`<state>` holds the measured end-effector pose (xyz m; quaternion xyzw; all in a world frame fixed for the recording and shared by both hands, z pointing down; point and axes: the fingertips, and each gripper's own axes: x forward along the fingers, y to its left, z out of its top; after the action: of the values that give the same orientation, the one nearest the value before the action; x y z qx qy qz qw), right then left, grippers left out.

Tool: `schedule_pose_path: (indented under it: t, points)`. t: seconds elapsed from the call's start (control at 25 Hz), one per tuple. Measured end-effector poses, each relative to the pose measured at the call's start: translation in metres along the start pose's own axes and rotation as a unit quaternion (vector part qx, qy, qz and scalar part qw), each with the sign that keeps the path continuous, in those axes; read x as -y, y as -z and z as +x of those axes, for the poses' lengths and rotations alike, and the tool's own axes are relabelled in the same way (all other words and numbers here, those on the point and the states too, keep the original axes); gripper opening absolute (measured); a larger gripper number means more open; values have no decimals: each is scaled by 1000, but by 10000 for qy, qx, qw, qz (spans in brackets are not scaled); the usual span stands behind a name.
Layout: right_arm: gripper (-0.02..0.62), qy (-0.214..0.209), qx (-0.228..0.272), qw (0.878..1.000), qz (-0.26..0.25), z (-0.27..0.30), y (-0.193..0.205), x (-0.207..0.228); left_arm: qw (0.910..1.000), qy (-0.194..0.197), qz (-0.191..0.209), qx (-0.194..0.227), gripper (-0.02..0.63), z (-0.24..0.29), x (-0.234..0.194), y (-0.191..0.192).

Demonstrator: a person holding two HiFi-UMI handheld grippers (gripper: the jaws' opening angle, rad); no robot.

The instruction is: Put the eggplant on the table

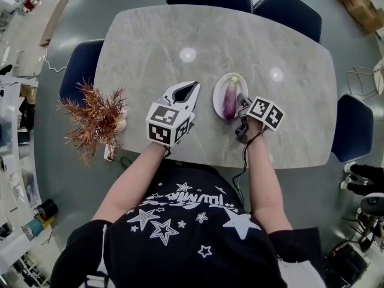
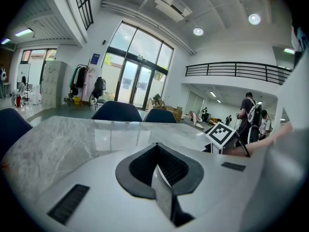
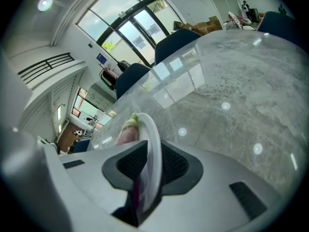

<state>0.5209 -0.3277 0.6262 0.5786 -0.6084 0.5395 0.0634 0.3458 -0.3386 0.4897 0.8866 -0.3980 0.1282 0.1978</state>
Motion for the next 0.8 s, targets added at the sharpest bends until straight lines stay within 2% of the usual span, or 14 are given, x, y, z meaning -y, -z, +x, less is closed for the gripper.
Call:
schedule_pose_path:
  t: [0.16, 0.48, 0.8]
  points:
    - [64, 182, 62, 9996, -224, -5, -1, 6, 10000, -23, 26, 24, 8, -5, 1, -1]
    - [64, 289, 385, 9987, -176, -26, -7, 20, 9999, -47, 44, 78, 6, -18, -4, 1]
    - [63, -22, 921, 9957, 121, -55, -9, -2, 9985, 438, 291, 158, 8, -22, 11, -10]
